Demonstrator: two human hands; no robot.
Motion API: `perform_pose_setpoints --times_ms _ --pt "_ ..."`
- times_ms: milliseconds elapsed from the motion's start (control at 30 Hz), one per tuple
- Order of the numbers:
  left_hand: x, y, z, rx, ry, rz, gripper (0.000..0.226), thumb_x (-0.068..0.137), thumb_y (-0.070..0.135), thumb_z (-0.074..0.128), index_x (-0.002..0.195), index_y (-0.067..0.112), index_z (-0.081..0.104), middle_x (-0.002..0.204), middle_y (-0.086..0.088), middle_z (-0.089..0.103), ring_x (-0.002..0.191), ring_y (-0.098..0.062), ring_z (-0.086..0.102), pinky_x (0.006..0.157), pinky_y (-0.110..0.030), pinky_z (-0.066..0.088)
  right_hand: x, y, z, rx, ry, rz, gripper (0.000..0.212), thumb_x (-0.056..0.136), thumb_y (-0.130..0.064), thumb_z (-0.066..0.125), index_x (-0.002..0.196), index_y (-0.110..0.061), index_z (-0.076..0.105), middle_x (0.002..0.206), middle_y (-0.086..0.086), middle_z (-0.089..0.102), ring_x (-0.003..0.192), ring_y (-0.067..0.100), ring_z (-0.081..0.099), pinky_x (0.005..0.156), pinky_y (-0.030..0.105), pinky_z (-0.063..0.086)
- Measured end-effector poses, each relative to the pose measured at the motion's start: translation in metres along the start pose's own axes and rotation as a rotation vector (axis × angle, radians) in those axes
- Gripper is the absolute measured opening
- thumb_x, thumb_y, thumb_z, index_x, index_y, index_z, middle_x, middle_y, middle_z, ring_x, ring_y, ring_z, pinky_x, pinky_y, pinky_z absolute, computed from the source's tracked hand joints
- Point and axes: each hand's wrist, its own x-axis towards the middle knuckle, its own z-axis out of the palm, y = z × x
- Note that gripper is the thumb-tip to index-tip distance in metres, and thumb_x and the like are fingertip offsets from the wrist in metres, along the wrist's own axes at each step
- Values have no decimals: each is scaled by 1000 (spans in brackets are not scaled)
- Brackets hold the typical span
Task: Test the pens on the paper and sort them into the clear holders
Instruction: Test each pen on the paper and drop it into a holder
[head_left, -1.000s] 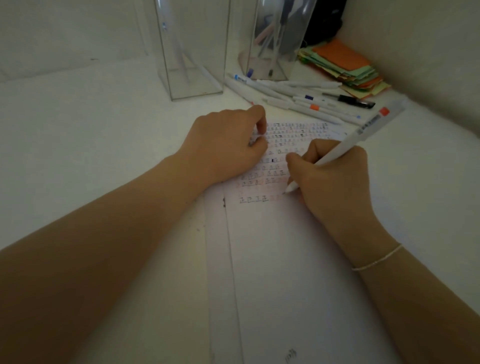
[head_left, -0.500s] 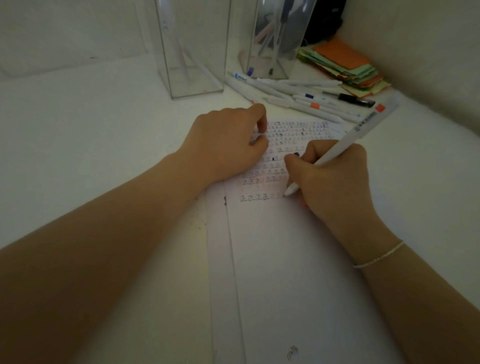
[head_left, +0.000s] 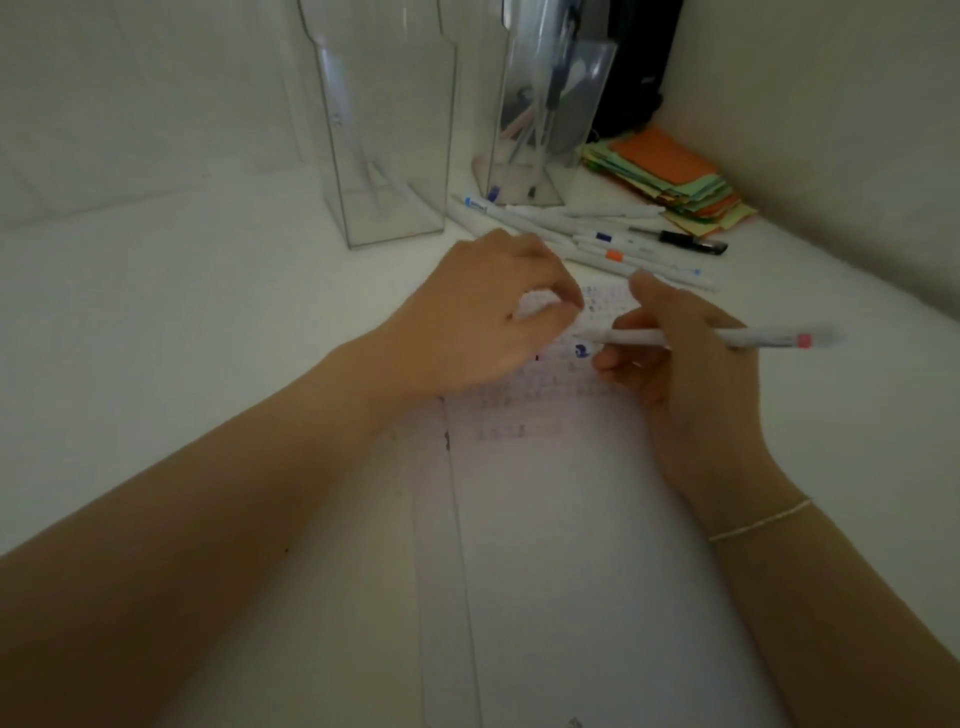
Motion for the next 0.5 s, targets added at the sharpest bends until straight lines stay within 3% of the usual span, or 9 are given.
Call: perform_pose_setpoints --times_ms 100,200,267,333,400,500 --pt "0 12 6 -139 -114 81 40 82 53 50 97 23 72 94 6 69 89 -8 59 91 -29 41 1 -3 -1 46 7 39 38 90 -13 56 53 -12 59 46 4 55 41 19 50 44 25 44" --pt "-3 13 13 -158 -2 96 26 82 38 62 92 17 73 93 -1 71 95 -8 54 90 2 19 2 -6 0 -104 43 -81 25 86 -11 65 72 -11 45 47 4 53 35 17 46 38 24 38" --pt "-3 11 15 -190 48 67 22 81 34 62 89 16 73 86 2 72 92 -7 56 93 0 14 1 -8 3 -117 79 -145 29 83 -8 69 87 -10 41 55 8 57 36 18 49 38 26 41" --pt "-2 8 17 -217 72 56 20 80 35 62 87 19 72 79 7 71 86 -4 58 97 -10 21 -2 -10 5 -104 127 -199 39 84 -4 67 109 -11 39 72 15 62 39 19 55 41 28 48" --pt "-1 7 18 -216 100 75 17 81 35 64 84 20 71 73 11 70 78 1 54 90 -13 29 -5 -11 6 -139 141 -268 59 86 0 63 132 -17 31 81 17 62 42 20 59 45 27 52" --pt "-1 5 19 -214 130 84 16 80 35 65 81 21 72 69 12 70 74 1 51 86 -18 32 -6 -10 6 -180 133 -306 69 86 1 62 140 -24 28 82 14 63 45 21 62 48 26 54"
